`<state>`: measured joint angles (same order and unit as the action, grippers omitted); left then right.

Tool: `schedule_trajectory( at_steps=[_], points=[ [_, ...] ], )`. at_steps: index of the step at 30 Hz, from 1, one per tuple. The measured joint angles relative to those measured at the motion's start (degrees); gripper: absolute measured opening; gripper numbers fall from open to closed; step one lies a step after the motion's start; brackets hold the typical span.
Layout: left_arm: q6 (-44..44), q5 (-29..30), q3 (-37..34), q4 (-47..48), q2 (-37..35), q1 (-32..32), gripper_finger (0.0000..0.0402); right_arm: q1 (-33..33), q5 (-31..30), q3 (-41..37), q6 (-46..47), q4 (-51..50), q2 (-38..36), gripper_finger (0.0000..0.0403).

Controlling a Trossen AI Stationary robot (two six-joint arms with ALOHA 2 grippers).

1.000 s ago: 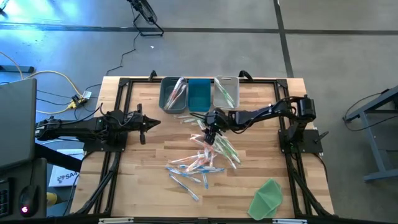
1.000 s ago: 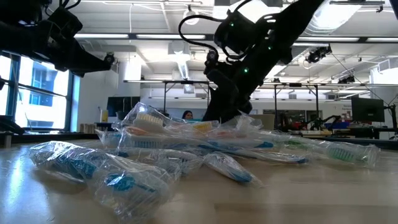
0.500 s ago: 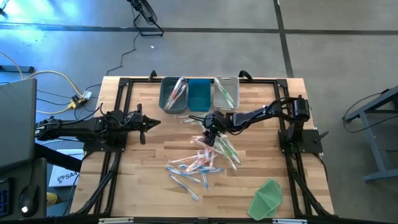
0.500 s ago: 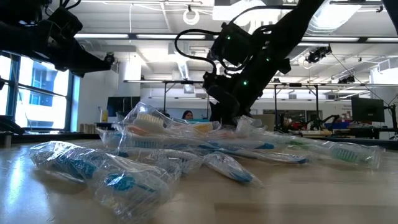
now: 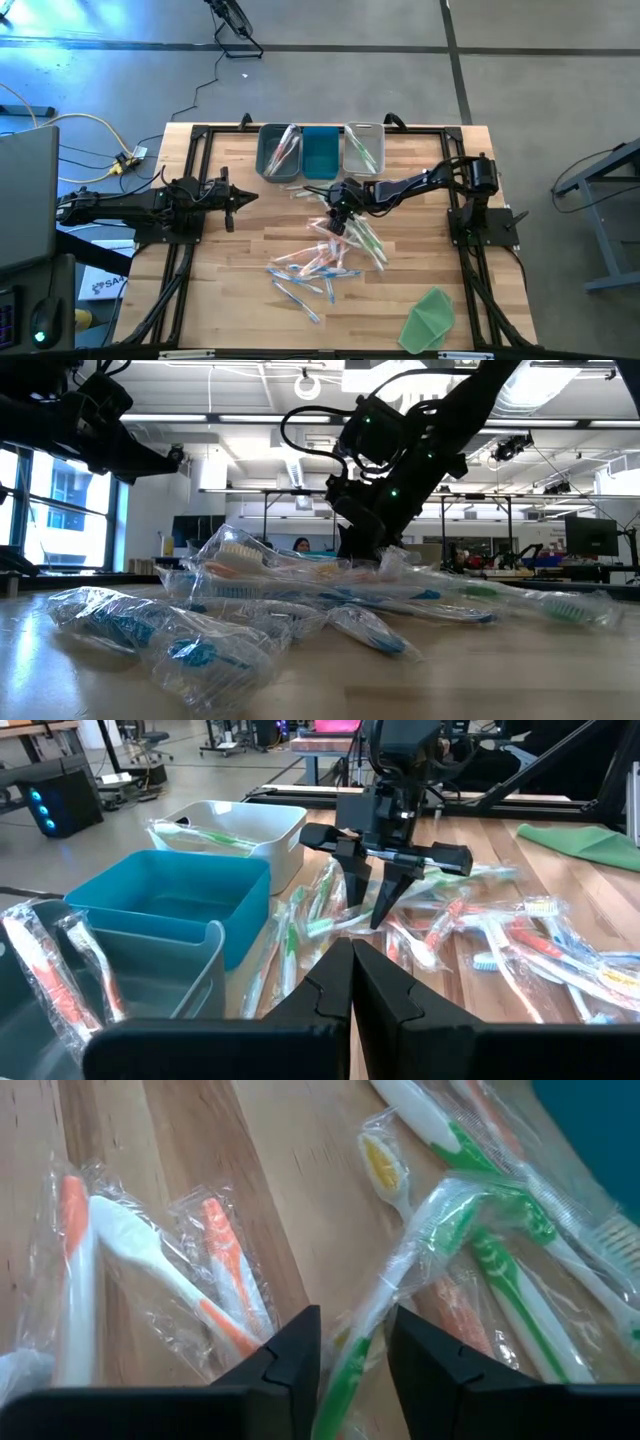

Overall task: Pick & Place Toothbrushes
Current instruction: Put the green toothbrush into the white bin

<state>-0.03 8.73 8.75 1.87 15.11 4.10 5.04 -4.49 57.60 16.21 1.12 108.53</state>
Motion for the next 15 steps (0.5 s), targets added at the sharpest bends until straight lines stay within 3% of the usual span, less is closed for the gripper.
schedule_trajectory(
  at_steps=[15],
  points=[
    [-0.22, -0.07, 0.00, 0.00, 0.02, 0.00, 0.0001, 0.00, 2.17, 0.00, -1.22, 3.59, -0.08, 0.0095]
  ],
)
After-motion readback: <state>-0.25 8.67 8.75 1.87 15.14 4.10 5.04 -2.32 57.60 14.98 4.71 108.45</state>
